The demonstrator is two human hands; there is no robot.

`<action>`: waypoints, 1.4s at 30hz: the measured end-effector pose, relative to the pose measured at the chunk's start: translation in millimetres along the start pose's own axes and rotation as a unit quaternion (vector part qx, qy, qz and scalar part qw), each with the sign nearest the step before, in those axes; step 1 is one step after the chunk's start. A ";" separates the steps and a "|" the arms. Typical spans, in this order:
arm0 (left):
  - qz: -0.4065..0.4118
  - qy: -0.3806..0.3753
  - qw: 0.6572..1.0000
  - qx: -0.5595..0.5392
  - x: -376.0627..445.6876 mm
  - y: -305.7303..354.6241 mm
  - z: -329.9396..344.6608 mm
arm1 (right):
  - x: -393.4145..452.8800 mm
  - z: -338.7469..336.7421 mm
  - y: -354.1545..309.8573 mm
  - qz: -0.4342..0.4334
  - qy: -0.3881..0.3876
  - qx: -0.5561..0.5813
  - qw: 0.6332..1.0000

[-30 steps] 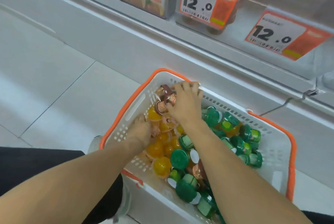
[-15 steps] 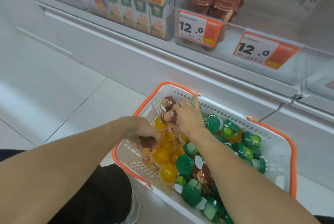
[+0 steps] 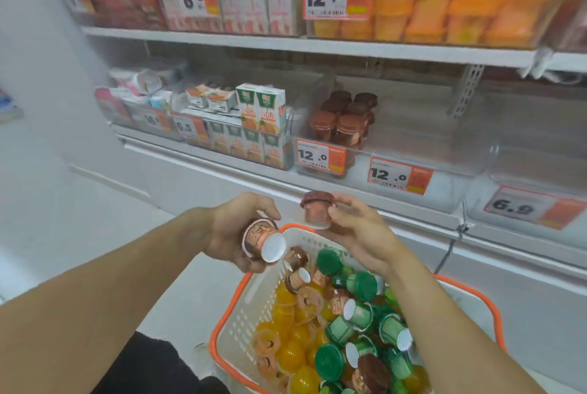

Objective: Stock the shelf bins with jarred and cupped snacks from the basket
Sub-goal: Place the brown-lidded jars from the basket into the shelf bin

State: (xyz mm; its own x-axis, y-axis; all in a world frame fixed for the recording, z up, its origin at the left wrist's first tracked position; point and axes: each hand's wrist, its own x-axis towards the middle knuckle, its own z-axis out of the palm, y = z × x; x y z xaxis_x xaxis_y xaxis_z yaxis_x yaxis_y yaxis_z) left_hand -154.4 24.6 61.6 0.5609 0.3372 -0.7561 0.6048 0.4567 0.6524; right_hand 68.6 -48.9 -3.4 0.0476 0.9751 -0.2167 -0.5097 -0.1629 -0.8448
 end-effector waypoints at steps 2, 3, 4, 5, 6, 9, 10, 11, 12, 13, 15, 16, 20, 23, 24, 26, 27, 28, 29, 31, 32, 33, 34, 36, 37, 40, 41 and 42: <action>0.052 -0.012 0.998 -0.039 -0.8 6.0 14.3 | -9.3 6.8 -23.7 -0.011 -0.034 0.104 0.994; 0.079 -0.011 0.996 -0.048 -1.5 10.2 22.9 | -14.0 10.9 -33.2 -0.021 -0.048 0.136 0.989; 0.103 -0.009 0.993 -0.054 -2.4 14.7 32.1 | -19.4 15.7 -41.5 -0.035 -0.061 0.153 0.986; 0.125 -0.008 0.990 -0.061 -3.1 19.4 40.7 | -24.2 19.8 -48.3 -0.049 -0.070 0.155 0.984; 0.148 -0.008 0.986 -0.073 -2.6 23.5 47.4 | -28.4 23.8 -54.3 -0.062 -0.075 0.148 0.984; 0.203 -0.016 0.970 -0.135 -0.6 35.5 60.2 | -38.1 30.7 -68.5 -0.109 -0.046 0.102 0.988; 0.218 -0.022 0.964 -0.151 0.7 38.9 62.0 | -39.3 32.2 -71.9 -0.130 -0.029 0.076 0.988; 0.230 -0.023 0.959 -0.164 0.4 42.4 64.6 | -40.6 33.0 -74.8 -0.155 -0.010 0.034 0.987; 0.243 -0.017 0.954 -0.175 1.6 45.4 65.0 | -40.9 33.8 -77.3 -0.180 0.015 -0.023 0.983; 0.256 -0.006 0.948 -0.187 1.9 48.5 66.1 | -40.3 34.0 -79.0 -0.204 0.045 -0.091 0.974; 0.274 0.026 0.939 -0.207 4.1 54.6 66.2 | -38.8 33.7 -81.8 -0.241 0.095 -0.226 0.939; 0.280 0.041 0.935 -0.213 5.9 57.5 64.7 | -37.1 33.7 -83.3 -0.249 0.104 -0.270 0.924; 0.281 0.054 0.931 -0.226 10.6 68.3 55.2 | -27.0 39.4 -100.3 -0.233 0.099 -0.275 0.928; 0.277 0.061 0.929 -0.237 13.8 75.4 48.9 | -9.5 44.2 -116.5 -0.212 0.137 -0.268 0.930; 0.272 0.067 0.927 -0.250 15.5 77.7 46.8 | -2.8 45.8 -120.3 -0.196 0.137 -0.262 0.935; 0.257 0.084 0.921 -0.279 19.6 81.4 42.5 | 11.6 48.2 -125.8 -0.167 0.126 -0.245 0.947; 0.246 0.096 0.919 -0.292 23.3 81.8 40.0 | 19.1 49.2 -128.6 -0.155 0.127 -0.239 0.950; 0.231 0.113 0.918 -0.302 27.8 80.9 37.4 | 27.4 49.8 -131.1 -0.147 0.135 -0.234 0.952; 0.213 0.129 0.917 -0.310 32.2 78.7 34.8 | 36.5 50.7 -133.7 -0.145 0.147 -0.235 0.950; 0.182 0.157 0.918 -0.315 40.9 72.8 30.0 | 58.7 50.0 -137.3 -0.157 0.185 -0.280 0.929; 0.171 0.163 0.920 -0.313 44.6 70.0 28.9 | 70.3 49.3 -137.9 -0.163 0.201 -0.318 0.912; 0.164 0.165 0.921 -0.312 47.9 67.7 27.7 | 81.8 49.5 -137.4 -0.164 0.213 -0.355 0.895; 0.161 0.163 0.922 -0.312 50.7 66.9 28.5 | 90.9 49.9 -136.4 -0.164 0.221 -0.385 0.881; 0.162 0.144 0.923 -0.319 53.8 67.5 32.9 | 103.4 50.9 -133.8 -0.164 0.233 -0.419 0.862; 0.166 0.131 0.922 -0.323 54.5 67.6 34.9 | 108.3 52.4 -132.7 -0.165 0.237 -0.423 0.859; 0.167 0.102 0.925 -0.325 57.7 67.0 39.0 | 117.9 54.8 -130.2 -0.163 0.236 -0.433 0.854; 0.164 0.098 0.927 -0.322 57.8 67.0 40.0 | 120.1 55.2 -129.3 -0.157 0.235 -0.446 0.849; 0.160 0.097 0.929 -0.319 57.5 67.2 40.9 | 122.1 55.9 -128.6 -0.152 0.233 -0.463 0.842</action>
State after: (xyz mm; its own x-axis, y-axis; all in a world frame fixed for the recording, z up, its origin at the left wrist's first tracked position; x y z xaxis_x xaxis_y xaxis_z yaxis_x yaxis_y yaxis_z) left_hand -58.3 41.0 64.1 0.5037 0.6537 -0.5647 -0.0680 0.6817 0.7285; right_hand 91.9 99.5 106.1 0.4960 0.8635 0.0911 0.4635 -0.1745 -0.8687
